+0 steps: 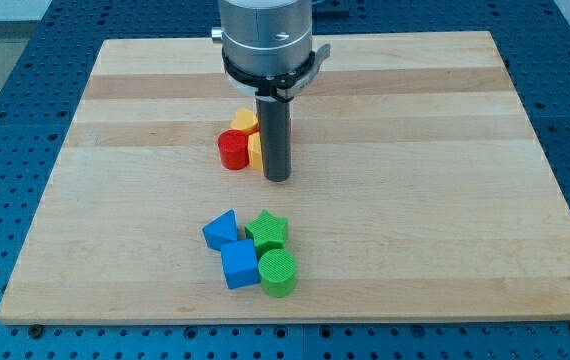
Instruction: Point your arm towards center left
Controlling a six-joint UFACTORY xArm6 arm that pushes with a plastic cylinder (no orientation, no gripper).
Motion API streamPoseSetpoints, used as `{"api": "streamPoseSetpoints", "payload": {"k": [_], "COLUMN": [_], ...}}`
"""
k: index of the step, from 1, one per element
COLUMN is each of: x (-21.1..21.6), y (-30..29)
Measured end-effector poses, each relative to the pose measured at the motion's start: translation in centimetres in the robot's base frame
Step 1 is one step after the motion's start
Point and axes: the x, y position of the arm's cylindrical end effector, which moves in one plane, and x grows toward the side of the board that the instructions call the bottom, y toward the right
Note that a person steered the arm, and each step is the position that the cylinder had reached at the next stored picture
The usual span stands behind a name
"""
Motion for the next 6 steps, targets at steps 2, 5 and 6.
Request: {"api": "streamPoseSetpoints", "payload": {"k": [2,5,6], "x": [0.0,0.5,0.7], "y": [1.0,3.4,-1.7]}}
